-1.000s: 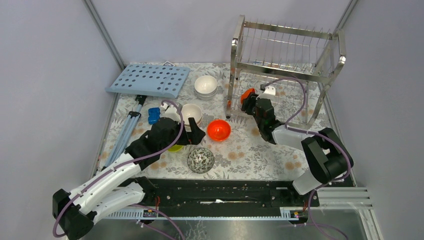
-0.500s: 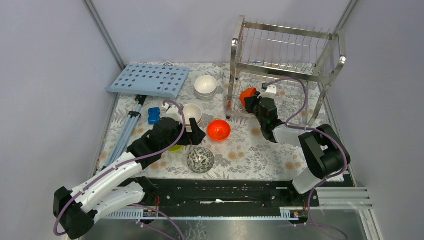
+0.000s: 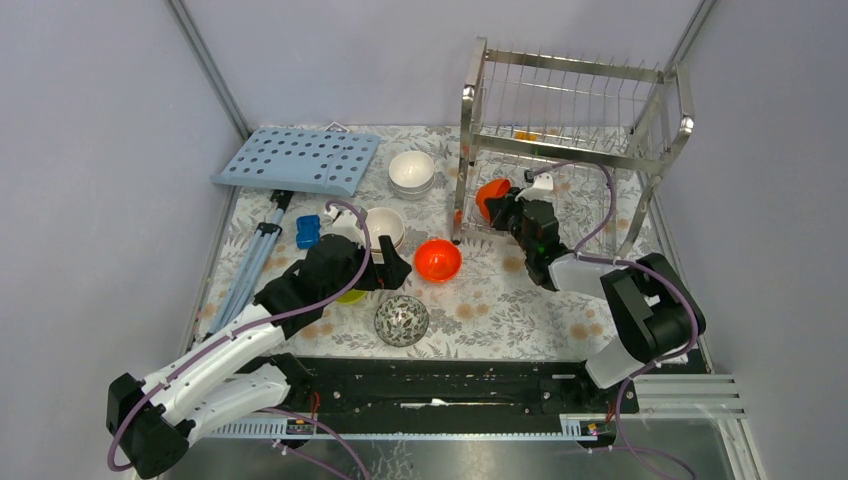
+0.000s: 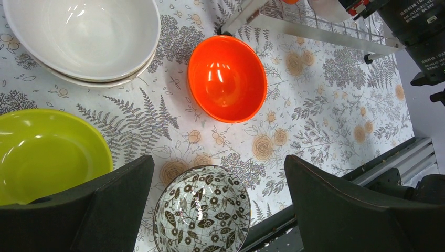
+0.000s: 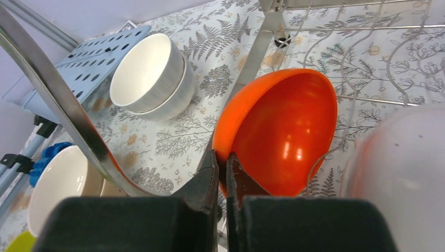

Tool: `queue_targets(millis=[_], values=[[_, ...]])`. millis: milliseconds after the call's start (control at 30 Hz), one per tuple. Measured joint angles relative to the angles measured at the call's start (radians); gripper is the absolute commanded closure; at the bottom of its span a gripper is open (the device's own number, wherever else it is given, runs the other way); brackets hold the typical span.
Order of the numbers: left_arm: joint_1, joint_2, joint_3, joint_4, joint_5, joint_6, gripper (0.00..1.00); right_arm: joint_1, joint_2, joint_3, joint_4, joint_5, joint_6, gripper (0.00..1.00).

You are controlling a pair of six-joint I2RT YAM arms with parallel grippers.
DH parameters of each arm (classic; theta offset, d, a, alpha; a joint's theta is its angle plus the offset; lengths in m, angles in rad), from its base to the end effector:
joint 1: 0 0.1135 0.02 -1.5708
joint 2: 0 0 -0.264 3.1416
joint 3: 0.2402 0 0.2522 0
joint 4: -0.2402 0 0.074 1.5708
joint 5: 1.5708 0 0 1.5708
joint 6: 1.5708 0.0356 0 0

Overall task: Unload the bowls from the dish rack
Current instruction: Pick up the bowl from the dish rack, then place the bowl with the bowl.

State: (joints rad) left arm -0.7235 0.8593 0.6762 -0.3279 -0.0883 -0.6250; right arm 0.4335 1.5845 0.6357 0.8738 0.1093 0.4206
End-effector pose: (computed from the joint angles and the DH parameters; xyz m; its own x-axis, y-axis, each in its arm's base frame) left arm 0.1481 -0.1267 0.2743 -0.6493 -0.2040 -0.7326 0.2736 0.8362 -0.4754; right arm 0.2958 0.1326 0.2052 -0.1922 0.3583 -0.9136 -0.2633 0.8780 0.3997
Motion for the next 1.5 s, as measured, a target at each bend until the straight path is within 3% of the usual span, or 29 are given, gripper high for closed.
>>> queue_targets(millis=[900,1067,1233,1367,1500], values=[[0.001,-0.005,-0.032,0.004,-0.007,-0.015,0.01,0.01,-0.27,-0.071,-0.007,-0.058,-0.02,1.0],[0.001,-0.014,-0.021,-0.024,-0.021,-0.007,0.01,0.01,-0.455,-0.085,-0.148,-0.139,-0.03,1.0],[0.001,-0.021,0.029,-0.04,-0.026,0.004,0.01,0.029,-0.683,-0.093,-0.404,-0.208,-0.079,1.0],[0.001,-0.036,0.06,-0.04,-0.025,0.003,0.01,0.156,-0.825,-0.064,-0.65,-0.203,-0.169,1.0],[0.001,-0.04,0.096,-0.041,0.008,0.006,0.01,0.357,-0.832,0.042,-0.906,-0.148,-0.273,1.0]])
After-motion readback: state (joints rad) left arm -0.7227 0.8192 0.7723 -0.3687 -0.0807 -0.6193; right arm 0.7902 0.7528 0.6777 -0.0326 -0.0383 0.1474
